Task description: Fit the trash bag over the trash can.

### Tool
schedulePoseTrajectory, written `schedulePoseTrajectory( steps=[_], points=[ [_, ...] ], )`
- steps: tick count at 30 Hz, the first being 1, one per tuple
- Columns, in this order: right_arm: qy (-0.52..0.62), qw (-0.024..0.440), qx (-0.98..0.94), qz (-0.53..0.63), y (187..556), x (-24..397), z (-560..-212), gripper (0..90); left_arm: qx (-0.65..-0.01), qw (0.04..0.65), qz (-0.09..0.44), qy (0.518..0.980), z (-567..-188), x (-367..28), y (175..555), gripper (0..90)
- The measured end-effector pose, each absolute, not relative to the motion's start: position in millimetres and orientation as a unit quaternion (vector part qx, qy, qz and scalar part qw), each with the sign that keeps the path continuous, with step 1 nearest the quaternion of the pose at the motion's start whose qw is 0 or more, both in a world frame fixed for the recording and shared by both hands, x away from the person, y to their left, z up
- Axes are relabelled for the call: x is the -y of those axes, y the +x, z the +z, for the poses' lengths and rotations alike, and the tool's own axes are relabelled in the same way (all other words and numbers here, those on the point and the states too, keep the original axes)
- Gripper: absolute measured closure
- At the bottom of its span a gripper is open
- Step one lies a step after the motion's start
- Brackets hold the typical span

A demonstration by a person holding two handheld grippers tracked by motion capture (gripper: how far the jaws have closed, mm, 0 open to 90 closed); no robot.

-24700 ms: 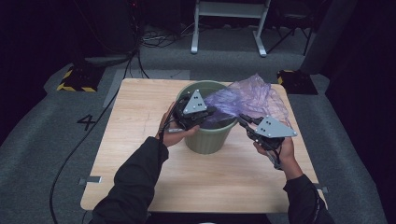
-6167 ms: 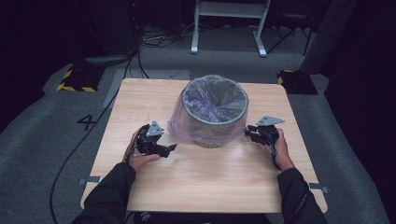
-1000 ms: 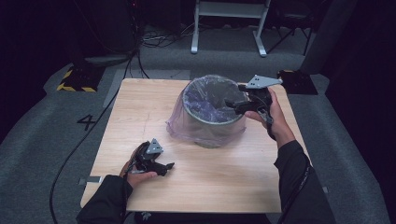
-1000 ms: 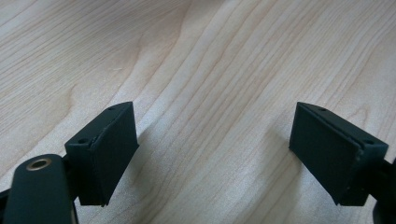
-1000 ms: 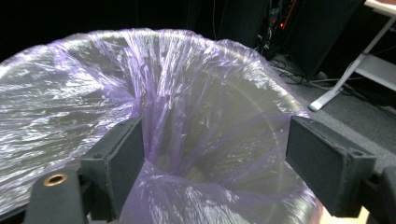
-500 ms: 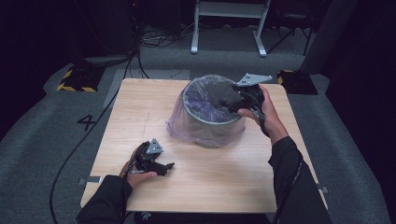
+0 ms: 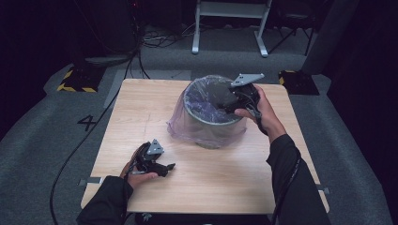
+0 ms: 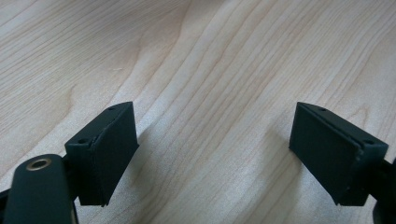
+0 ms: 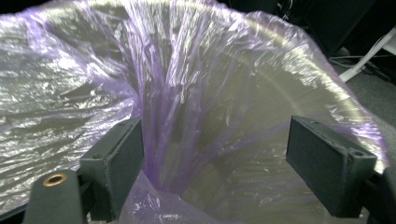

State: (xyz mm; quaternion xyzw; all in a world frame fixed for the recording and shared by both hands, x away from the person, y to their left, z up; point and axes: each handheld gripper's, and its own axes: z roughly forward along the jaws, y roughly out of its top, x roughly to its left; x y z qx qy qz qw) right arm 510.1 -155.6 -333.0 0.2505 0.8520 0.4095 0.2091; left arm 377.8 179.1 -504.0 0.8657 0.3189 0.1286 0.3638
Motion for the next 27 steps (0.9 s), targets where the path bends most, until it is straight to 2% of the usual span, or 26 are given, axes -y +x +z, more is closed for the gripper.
schedulePoseTrajectory(
  steps=[8, 27],
  points=[
    [0.246, 0.198, -0.867, 0.386, 513, 153, -333, 18.8, -0.319, 0.364, 0.129, 0.866, -504, -179, 378, 14.7],
    [0.224, 0.205, -0.915, 0.266, 516, 135, -335, 17.1, -0.319, 0.364, 0.129, 0.866, -504, -179, 378, 14.7]
  ],
)
